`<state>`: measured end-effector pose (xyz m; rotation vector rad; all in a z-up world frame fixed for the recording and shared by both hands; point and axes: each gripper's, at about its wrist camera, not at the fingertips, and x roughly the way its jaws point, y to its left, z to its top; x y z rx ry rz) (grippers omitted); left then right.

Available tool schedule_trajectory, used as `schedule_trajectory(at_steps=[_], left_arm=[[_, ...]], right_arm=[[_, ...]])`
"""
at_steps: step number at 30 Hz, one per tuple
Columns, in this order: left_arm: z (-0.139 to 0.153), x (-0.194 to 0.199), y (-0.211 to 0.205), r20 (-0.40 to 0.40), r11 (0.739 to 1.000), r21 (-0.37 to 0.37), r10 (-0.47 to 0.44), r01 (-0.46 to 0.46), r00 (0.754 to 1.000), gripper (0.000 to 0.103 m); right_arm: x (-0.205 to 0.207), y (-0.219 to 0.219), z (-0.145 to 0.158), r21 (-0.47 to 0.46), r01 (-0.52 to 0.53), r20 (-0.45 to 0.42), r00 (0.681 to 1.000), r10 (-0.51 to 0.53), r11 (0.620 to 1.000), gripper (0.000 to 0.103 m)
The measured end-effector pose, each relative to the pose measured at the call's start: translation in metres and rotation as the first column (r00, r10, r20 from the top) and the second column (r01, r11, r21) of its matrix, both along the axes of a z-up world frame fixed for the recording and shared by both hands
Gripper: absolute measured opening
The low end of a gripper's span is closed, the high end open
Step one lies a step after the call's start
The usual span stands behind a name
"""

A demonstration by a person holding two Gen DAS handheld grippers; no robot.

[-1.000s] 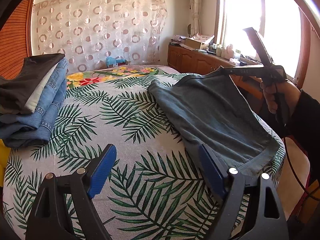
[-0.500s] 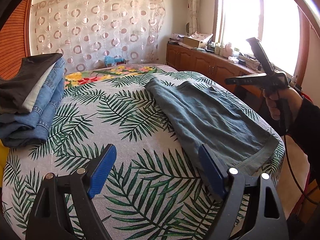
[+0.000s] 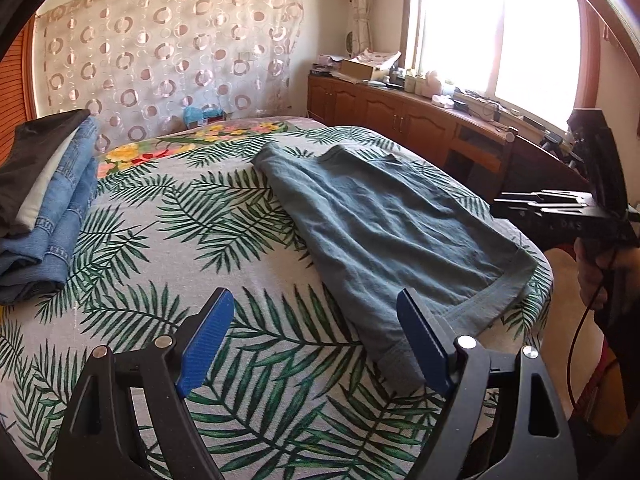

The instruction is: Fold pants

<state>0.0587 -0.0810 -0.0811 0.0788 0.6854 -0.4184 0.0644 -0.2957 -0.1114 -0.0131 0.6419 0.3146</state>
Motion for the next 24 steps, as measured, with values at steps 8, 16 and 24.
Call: schedule_trajectory(at_steps=[8,16,24], left_arm=[[-0.006,-0.006,-0.02,-0.056,0.996,0.005,-0.089,0.09,0.994,0.054],[-0.015,-0.016,-0.03,-0.11,0.988,0.0,-0.154,0.155,0.982,0.039],[-0.022,-0.018,-0.036,-0.153,0.984,0.005,-0.177,0.179,0.972,0.036]], right_arm=[[-0.048,-0.018,-0.008,0.054,0.003,-0.006,1.0,-0.003,0.999,0.043],[-0.054,-0.021,-0.016,0.045,-0.027,-0.035,0.999,0.029,0.999,0.043],[-0.057,-0.029,-0.02,0.053,-0.017,-0.068,0.997,0.021,0.998,0.042]])
